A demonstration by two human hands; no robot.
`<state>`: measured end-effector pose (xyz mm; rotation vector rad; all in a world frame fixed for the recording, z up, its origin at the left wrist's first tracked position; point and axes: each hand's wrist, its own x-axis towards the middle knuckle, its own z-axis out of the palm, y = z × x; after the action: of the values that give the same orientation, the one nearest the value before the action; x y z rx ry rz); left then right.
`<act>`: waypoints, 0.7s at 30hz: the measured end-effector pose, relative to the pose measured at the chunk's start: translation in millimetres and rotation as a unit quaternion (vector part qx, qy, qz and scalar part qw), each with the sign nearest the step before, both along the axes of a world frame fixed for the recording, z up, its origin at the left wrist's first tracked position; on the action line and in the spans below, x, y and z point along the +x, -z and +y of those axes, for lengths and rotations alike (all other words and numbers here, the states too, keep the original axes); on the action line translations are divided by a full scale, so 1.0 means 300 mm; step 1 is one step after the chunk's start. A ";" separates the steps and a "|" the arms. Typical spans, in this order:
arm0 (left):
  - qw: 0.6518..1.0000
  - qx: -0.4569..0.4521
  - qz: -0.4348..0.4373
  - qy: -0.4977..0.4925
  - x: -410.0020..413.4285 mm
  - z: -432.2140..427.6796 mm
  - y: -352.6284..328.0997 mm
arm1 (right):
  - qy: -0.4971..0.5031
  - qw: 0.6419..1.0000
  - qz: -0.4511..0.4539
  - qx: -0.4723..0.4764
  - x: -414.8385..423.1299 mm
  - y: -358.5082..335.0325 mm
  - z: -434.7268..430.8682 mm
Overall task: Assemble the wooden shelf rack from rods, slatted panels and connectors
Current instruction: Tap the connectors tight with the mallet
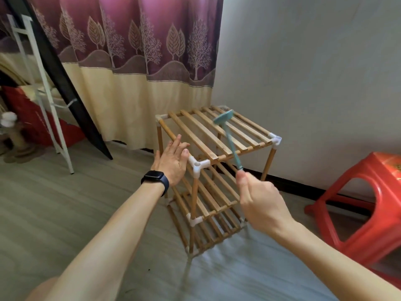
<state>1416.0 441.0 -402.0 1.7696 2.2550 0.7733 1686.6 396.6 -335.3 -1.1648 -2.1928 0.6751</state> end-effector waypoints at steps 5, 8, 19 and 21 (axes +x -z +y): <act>1.000 -0.005 -0.001 0.000 -0.007 0.009 0.000 | 0.031 0.988 0.126 0.089 0.001 -0.004 0.010; 1.000 -0.006 -0.008 0.004 -0.004 0.009 0.005 | 0.000 1.000 0.001 0.006 -0.015 0.032 0.008; 1.000 -0.019 0.020 0.005 -0.007 0.000 -0.032 | 0.060 0.990 -0.124 -0.019 0.060 0.093 0.005; 0.999 -0.016 0.034 -0.003 -0.006 0.009 -0.073 | 0.082 0.995 -0.050 -0.009 0.094 0.067 0.029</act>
<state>1414.0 443.7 -380.2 1.8032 2.3030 0.6844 1714.9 405.2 -355.3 -1.3986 -2.1463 0.5791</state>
